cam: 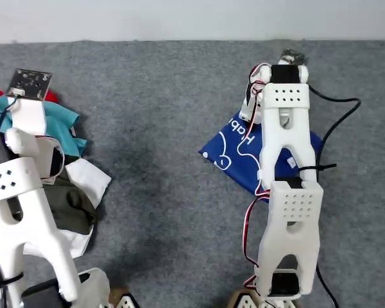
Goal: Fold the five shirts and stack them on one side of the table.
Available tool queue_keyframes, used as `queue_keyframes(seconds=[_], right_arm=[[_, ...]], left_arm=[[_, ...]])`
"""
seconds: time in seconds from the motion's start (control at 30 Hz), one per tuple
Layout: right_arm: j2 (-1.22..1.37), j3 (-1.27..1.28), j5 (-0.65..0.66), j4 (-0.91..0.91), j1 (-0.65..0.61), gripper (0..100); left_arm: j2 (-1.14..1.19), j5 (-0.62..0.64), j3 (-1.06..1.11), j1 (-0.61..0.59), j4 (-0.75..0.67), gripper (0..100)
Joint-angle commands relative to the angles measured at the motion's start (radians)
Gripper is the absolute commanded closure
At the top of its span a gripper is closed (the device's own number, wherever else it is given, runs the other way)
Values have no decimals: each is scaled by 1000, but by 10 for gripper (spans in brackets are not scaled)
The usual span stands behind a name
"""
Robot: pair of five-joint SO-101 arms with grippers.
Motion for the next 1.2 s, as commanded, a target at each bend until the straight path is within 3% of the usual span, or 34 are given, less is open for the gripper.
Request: queue_keyframes(seconds=[0.0, 0.13, 0.23, 0.37, 0.47, 0.87, 1.17], right_arm=[[-15, -12, -18, -117, -10, 555], [-1, -12, 66, -325, -10, 624], [41, -15, 157, -446, -15, 736], [96, -17, 239, -526, -7, 918], [137, -17, 296, -561, -1, 991], [295, -17, 517, -796, -41, 969], [133, -18, 525, -568, -39, 968]], left_arm=[[-25, -8, -4, -2, 17, 986], [-26, -8, -4, -3, 18, 986], [-31, -8, -4, -6, 18, 986], [-32, -8, -4, -8, 20, 986], [-31, -8, -4, -8, 20, 986], [-26, -8, -4, -3, 18, 986], [-25, -8, -4, -2, 17, 986]])
